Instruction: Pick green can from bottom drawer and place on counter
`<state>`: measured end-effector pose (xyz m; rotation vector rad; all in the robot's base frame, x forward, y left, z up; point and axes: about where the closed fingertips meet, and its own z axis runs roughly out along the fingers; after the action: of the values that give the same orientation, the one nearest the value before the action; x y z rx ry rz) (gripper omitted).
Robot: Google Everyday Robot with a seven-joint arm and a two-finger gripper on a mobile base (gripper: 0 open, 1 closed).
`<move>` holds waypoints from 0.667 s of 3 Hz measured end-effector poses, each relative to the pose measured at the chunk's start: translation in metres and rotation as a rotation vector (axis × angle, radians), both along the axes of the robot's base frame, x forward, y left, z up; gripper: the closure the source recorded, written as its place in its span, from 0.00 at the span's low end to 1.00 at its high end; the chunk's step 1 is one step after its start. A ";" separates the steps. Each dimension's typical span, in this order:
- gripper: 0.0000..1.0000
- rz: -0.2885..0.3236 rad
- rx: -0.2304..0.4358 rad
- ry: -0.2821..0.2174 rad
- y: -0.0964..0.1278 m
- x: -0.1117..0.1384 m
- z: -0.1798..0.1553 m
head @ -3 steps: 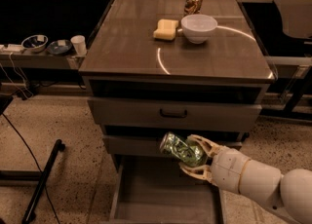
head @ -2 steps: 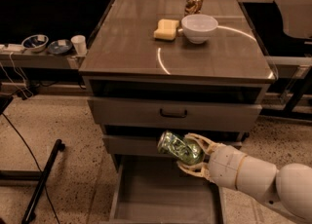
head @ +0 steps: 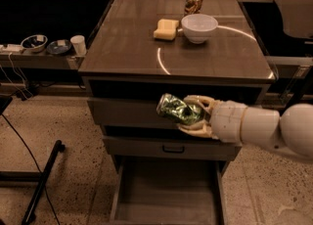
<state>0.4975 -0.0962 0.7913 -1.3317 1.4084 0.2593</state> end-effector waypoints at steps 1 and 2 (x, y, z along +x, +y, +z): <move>1.00 -0.003 0.030 0.012 -0.006 0.046 0.052; 1.00 -0.089 0.046 0.050 -0.027 0.095 0.091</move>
Offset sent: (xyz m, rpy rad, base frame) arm 0.1584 -0.0704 0.1293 0.0911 0.1573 -0.2500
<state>0.5925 -0.1234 0.8818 -1.2291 1.4911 0.2655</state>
